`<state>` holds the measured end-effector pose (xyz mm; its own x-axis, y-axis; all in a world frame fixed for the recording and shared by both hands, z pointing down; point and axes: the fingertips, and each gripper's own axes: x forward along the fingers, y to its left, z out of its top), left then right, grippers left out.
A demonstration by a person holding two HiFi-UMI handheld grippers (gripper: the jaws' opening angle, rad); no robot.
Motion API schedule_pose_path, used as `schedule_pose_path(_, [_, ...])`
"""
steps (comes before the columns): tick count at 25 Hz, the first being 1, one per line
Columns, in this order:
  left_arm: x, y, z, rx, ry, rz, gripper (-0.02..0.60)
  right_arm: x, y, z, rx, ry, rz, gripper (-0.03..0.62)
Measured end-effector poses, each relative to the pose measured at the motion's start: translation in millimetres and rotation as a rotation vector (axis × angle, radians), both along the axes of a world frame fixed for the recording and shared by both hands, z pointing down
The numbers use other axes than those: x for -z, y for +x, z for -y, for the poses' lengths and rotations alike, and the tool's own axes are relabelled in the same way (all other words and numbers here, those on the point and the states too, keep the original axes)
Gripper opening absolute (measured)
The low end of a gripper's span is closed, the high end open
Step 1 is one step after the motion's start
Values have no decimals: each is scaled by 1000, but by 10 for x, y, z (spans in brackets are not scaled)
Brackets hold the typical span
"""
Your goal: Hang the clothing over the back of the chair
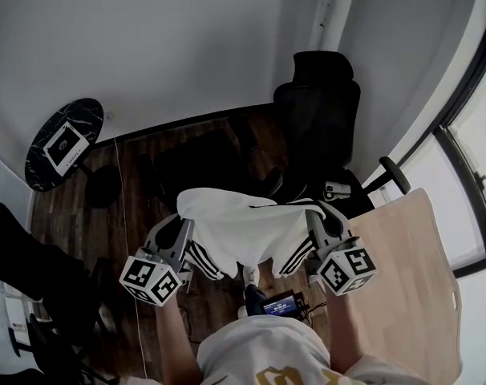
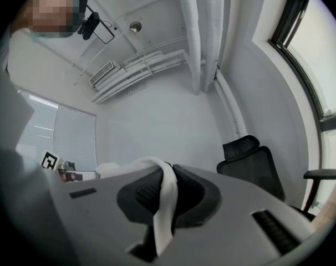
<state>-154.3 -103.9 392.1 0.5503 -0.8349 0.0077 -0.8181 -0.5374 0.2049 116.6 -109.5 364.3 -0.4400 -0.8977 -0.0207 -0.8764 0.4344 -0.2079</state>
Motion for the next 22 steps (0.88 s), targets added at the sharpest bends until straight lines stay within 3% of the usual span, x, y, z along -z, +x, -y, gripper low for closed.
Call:
schedule_pose_path(14, [275, -44, 402, 10, 16, 39, 48, 500, -77, 438, 12, 88, -1, 25])
schedule_pose_path(22, [650, -112, 772, 21, 78, 4, 48, 919, -171, 849, 30, 153, 15, 25])
